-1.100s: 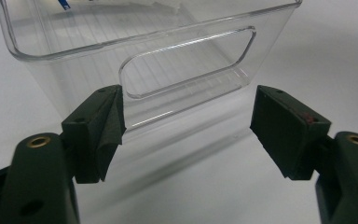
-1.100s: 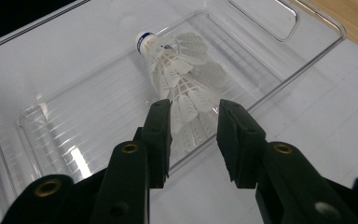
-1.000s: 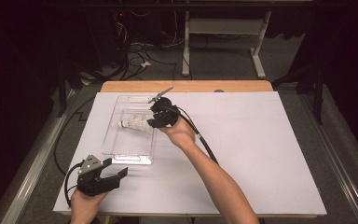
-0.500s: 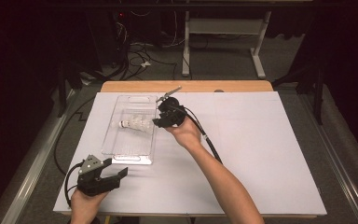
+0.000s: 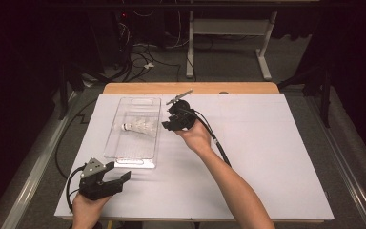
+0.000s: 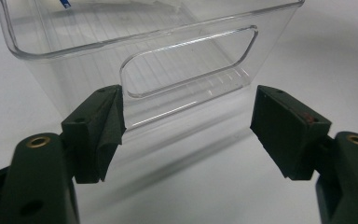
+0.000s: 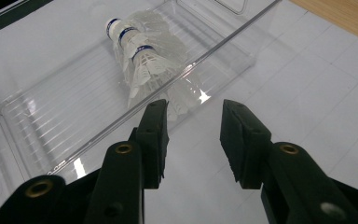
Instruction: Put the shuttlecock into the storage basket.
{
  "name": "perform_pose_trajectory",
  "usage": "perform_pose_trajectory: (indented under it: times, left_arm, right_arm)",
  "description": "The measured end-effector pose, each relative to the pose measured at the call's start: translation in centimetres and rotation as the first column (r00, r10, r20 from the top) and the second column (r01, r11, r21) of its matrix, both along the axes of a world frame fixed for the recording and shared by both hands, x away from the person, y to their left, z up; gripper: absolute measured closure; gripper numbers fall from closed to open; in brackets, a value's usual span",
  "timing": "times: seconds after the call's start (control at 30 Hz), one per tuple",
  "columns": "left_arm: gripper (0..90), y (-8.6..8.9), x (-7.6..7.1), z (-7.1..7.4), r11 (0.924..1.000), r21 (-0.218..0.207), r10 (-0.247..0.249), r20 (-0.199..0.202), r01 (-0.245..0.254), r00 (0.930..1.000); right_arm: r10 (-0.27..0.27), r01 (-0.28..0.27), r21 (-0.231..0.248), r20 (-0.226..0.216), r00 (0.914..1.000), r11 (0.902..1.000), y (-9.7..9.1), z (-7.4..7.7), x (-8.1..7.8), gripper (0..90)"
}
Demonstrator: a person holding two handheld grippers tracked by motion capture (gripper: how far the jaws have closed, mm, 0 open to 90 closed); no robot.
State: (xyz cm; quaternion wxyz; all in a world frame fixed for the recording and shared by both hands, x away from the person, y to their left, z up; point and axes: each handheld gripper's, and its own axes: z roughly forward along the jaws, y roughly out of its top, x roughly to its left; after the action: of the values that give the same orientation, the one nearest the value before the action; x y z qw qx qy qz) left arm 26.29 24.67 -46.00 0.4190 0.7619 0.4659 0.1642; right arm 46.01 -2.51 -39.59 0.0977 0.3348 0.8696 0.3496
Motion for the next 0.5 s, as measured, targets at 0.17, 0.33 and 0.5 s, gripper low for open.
perform_pose_trajectory:
  times: [0.17, 0.33, 0.5]
  left_arm:
    - [26.8, 0.0, 0.0, 0.0, 1.0000, -0.003, 0.002, 0.000, -0.002, 1.0000]
    - [26.9, 0.0, 0.0, 0.0, 1.0000, -0.002, 0.000, -0.001, 0.000, 1.0000]
    - [26.9, 0.0, 0.0, 0.0, 1.0000, -0.002, 0.001, -0.003, -0.001, 1.0000]
  right_arm:
    - [-0.001, 0.001, 0.002, 0.007, 1.0000, 1.0000, -0.6, 0.2, -0.2, 62.0]
    - [-0.008, 0.008, 0.005, 0.006, 0.9999, 1.0000, -1.3, 0.2, -0.2, 62.0]
    - [-0.013, 0.013, 0.006, 0.004, 0.9999, 0.9999, -2.0, 0.1, -0.2, 62.0]
